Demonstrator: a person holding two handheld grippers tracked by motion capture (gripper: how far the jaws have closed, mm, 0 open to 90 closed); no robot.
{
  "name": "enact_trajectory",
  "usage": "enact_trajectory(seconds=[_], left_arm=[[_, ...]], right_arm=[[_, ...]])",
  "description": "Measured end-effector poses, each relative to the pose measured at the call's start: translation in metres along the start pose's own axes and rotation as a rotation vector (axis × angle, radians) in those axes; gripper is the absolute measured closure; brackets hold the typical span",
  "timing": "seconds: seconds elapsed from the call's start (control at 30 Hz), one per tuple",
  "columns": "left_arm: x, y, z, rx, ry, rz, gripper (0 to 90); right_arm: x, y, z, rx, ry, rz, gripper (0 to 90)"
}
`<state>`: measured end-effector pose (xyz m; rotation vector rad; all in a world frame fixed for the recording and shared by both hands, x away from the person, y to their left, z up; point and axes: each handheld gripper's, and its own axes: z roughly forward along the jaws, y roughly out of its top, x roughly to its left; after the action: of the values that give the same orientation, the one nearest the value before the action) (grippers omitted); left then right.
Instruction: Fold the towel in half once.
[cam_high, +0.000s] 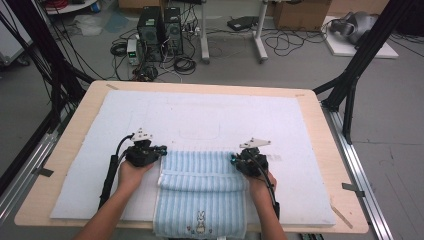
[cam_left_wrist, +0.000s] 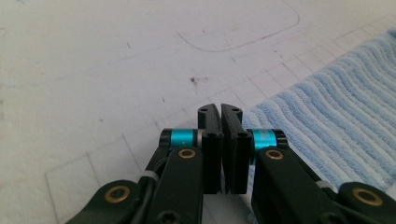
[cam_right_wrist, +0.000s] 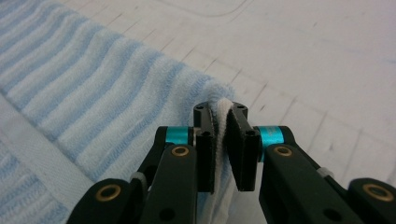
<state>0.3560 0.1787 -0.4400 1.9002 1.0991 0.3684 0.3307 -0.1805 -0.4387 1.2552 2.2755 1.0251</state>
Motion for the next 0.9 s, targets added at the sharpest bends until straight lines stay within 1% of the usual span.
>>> enact_trajectory(seconds=[0.07, 0.1, 0.13, 0.17, 0.23, 0.27, 0.3, 0.33, 0.37, 0.4, 0.43, 0.47, 0.57, 0.63, 0.73, 0.83, 0.87, 0.9], left_arm=[[0.003, 0.008, 0.002, -0.025, 0.008, -0.013, 86.6], [0.005, 0.013, 0.003, -0.035, 0.009, -0.012, 86.6], [0.006, 0.017, 0.004, -0.052, 0.013, -0.010, 86.6], [0.008, 0.020, 0.005, -0.071, 0.015, -0.017, 86.6], [0.011, 0.026, 0.008, -0.068, 0.024, -0.009, 86.6], [0.013, 0.030, 0.009, -0.075, 0.026, 0.001, 86.6], [0.015, 0.032, 0.010, -0.094, 0.029, -0.001, 86.6], [0.018, 0.035, 0.011, -0.086, 0.022, -0.005, 86.6], [0.020, 0.038, 0.012, -0.087, 0.022, -0.003, 86.6], [0.022, 0.040, 0.012, -0.103, 0.022, -0.003, 86.6], [0.024, 0.043, 0.014, -0.102, 0.023, -0.002, 86.6], [0.026, 0.046, 0.014, -0.116, 0.025, 0.007, 86.6], [0.032, 0.054, 0.017, -0.114, 0.036, -0.003, 86.6], [0.036, 0.055, 0.018, -0.135, 0.037, -0.010, 86.5], [0.038, 0.052, 0.023, -0.116, 0.025, -0.018, 86.2], [0.039, 0.049, 0.027, -0.095, 0.017, -0.006, 85.2], [0.039, 0.049, 0.028, -0.096, 0.020, -0.017, 81.5], [0.040, 0.049, 0.028, -0.087, 0.021, -0.037, 71.8]], right_arm=[[-0.004, 0.006, 0.003, -0.010, -0.015, 0.004, 82.4], [-0.007, 0.009, 0.005, -0.020, -0.017, 0.008, 82.4], [-0.009, 0.012, 0.006, -0.026, -0.022, 0.015, 82.4], [-0.011, 0.015, 0.007, -0.036, -0.024, 0.017, 82.4], [-0.014, 0.021, 0.009, -0.048, -0.034, 0.018, 82.4], [-0.014, 0.024, 0.009, -0.054, -0.038, 0.013, 82.4], [-0.015, 0.028, 0.010, -0.059, -0.044, 0.013, 82.4], [-0.017, 0.031, 0.011, -0.065, -0.049, 0.006, 82.4], [-0.019, 0.035, 0.013, -0.065, -0.054, 0.009, 82.4], [-0.021, 0.038, 0.014, -0.068, -0.061, 0.008, 82.5], [-0.022, 0.042, 0.016, -0.069, -0.069, 0.008, 82.5], [-0.023, 0.045, 0.018, -0.070, -0.078, 0.008, 82.6], [-0.026, 0.055, 0.024, -0.075, -0.105, 0.008, 84.1], [-0.029, 0.060, 0.027, -0.077, -0.120, 0.010, 84.1], [-0.030, 0.062, 0.032, -0.083, -0.136, 0.007, 84.4], [-0.031, 0.060, 0.037, -0.054, -0.138, 0.007, 83.9], [-0.031, 0.060, 0.039, -0.049, -0.139, 0.006, 80.4], [-0.031, 0.059, 0.040, -0.045, -0.142, 0.009, 73.5]])
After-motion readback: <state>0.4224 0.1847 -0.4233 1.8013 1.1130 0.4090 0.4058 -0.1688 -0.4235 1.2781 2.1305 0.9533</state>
